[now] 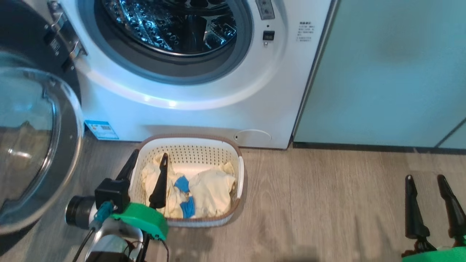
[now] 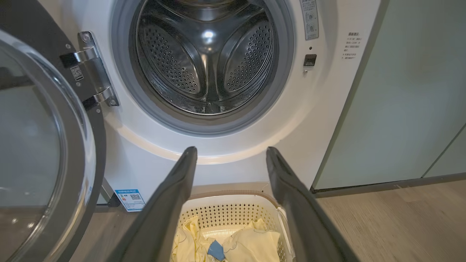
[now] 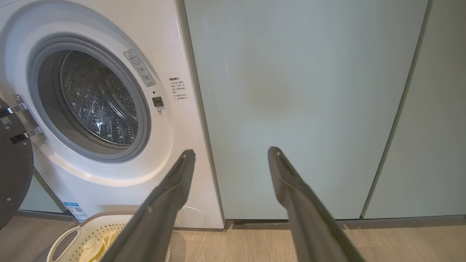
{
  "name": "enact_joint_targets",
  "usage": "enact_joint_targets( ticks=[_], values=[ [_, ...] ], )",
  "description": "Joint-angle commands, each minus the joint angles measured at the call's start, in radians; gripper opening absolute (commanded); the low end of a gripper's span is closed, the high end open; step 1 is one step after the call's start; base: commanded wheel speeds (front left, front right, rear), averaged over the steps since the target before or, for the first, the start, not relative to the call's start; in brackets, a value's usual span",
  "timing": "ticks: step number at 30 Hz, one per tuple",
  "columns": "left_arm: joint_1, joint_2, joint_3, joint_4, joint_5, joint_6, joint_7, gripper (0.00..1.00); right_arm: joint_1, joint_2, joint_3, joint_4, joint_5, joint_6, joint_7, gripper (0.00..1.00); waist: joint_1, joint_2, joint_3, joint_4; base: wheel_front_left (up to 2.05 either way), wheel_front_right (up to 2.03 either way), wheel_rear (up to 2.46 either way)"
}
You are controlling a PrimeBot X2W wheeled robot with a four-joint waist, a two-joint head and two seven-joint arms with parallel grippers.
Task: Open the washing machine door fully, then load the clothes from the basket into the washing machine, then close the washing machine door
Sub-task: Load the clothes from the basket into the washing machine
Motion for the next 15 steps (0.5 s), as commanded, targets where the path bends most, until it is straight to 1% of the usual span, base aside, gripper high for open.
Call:
enact_joint_targets(
  ticks=[1, 4, 8, 15],
  values=[
    [-0.041, 0.019, 0.029, -0.036, 0.005, 0.006, -0.012, 1.0, -0.031, -0.011, 0.018, -0.032, 0.008, -0.003, -0.01, 1.0, -0.0002, 0.0, 0.001, 0.0, 1.57, -1.57, 0.0],
    [-0.043, 0.02, 0.028, -0.038, 0.002, 0.008, -0.019, 1.0, -0.034, -0.011, 0.019, -0.031, 0.006, -0.003, -0.01, 1.0, -0.0002, 0.0, 0.006, 0.001, 1.3, -1.3, 0.0],
    [-0.047, 0.024, 0.025, -0.037, 0.0, 0.008, -0.021, 1.0, -0.039, -0.011, 0.019, -0.03, 0.006, -0.003, -0.01, 1.0, -0.0002, 0.0, 0.012, 0.002, 0.82, -0.82, 0.0],
    [-0.052, 0.028, 0.013, -0.031, 0.002, 0.01, -0.027, 1.0, -0.043, -0.011, 0.02, -0.029, 0.006, -0.003, -0.01, 1.0, -0.0002, 0.0, 0.017, 0.003, 0.16, -0.16, 0.0]
  ],
)
